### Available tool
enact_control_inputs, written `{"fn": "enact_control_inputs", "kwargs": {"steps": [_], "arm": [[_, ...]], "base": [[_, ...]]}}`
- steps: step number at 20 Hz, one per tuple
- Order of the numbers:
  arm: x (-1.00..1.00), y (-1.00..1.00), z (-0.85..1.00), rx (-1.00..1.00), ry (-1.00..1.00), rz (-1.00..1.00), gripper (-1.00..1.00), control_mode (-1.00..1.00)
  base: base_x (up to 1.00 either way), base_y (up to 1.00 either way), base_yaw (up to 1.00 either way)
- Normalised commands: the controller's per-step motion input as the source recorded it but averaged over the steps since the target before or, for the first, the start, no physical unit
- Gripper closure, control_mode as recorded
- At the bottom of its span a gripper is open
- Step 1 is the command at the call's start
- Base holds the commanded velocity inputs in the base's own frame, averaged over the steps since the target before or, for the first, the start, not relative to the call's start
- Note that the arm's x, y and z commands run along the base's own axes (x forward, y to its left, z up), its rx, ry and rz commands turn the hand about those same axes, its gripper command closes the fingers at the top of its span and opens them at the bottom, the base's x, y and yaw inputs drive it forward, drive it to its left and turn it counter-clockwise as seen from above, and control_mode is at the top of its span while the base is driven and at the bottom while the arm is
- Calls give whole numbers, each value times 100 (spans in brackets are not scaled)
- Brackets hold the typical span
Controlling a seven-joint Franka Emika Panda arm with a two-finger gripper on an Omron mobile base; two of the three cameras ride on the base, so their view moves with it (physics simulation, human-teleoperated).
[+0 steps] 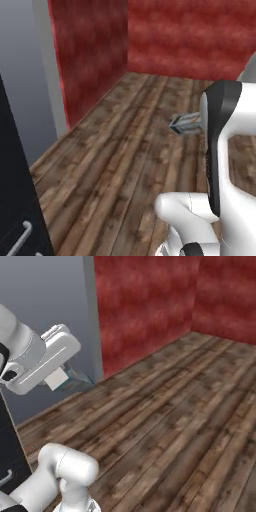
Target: Retrieve the tupperware and aluminum foil from the cabinet and place them on the dining counter near the plate with lime and squash to prepare for storing leftovers.
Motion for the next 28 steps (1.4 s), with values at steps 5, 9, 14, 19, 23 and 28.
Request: {"fn": "enact_control_inputs", "kwargs": {"steps": [5,9,14,19,23,28], "arm": [[0,0,0,0,0,0,100,100],[0,0,0,0,0,0,100,100],[0,0,0,0,0,0,100,100],[0,0,0,0,0,0,100,100],[0,0,0,0,0,0,100,100],[0,0,0,0,0,0,100,100]], "base": [[88,-32,-50],[100,-15,-35],[100,-6,-27],[100,2,-19],[100,1,-28],[100,0,-41]]}}
